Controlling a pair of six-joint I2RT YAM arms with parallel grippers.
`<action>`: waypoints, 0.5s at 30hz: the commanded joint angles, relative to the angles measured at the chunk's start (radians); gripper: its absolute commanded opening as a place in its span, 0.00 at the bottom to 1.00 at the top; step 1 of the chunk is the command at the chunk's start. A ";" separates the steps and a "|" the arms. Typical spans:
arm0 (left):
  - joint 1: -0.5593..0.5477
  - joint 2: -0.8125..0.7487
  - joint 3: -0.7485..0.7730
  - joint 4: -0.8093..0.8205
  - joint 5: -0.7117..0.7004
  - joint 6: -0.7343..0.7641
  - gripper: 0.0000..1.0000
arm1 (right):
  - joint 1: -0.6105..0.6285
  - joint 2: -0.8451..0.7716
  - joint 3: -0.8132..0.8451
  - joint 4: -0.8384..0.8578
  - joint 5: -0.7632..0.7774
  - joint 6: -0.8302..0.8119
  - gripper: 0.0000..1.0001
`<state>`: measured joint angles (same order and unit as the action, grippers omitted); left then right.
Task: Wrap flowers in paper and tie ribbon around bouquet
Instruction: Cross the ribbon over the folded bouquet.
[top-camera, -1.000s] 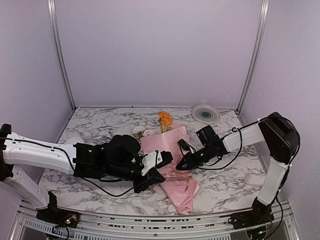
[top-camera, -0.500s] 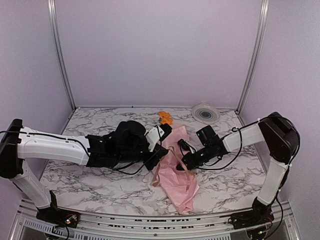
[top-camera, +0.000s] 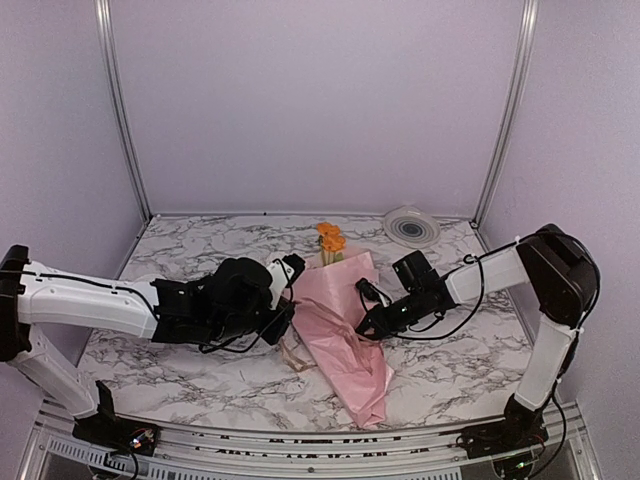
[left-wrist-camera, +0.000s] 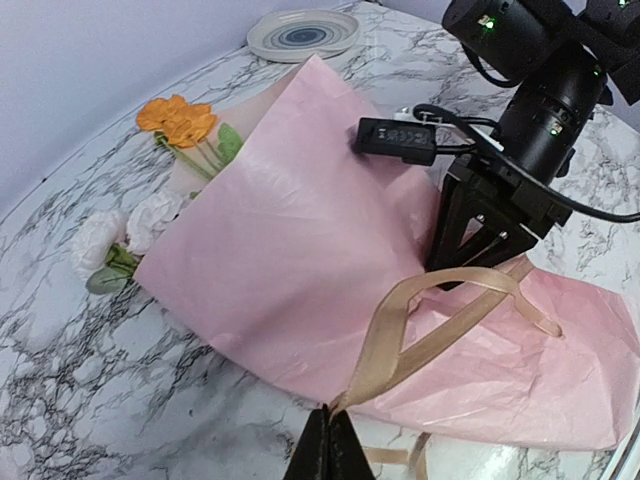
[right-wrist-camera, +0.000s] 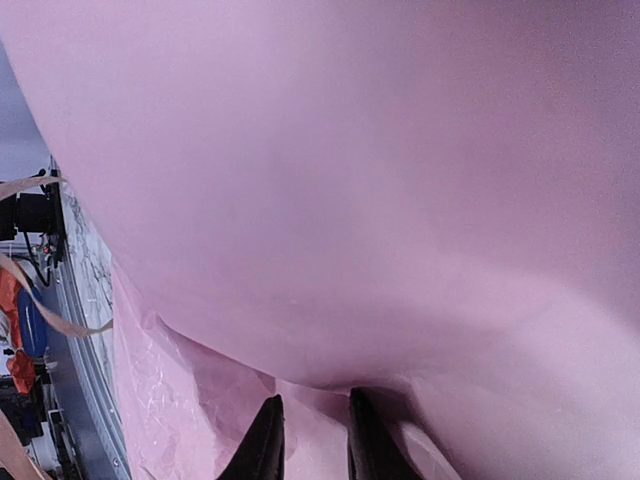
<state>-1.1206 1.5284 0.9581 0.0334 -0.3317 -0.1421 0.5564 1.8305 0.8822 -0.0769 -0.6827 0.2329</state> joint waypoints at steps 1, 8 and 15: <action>-0.043 -0.166 -0.097 0.040 -0.128 0.022 0.00 | -0.004 0.035 0.010 -0.043 0.026 -0.015 0.22; -0.148 -0.240 -0.220 0.233 -0.065 0.136 0.00 | -0.004 0.039 0.008 -0.039 0.026 -0.011 0.22; -0.103 -0.129 -0.190 0.089 -0.118 -0.054 0.00 | -0.004 0.033 0.012 -0.045 0.021 -0.012 0.22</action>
<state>-1.2640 1.3289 0.7441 0.2131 -0.4122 -0.0784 0.5564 1.8347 0.8841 -0.0765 -0.6899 0.2314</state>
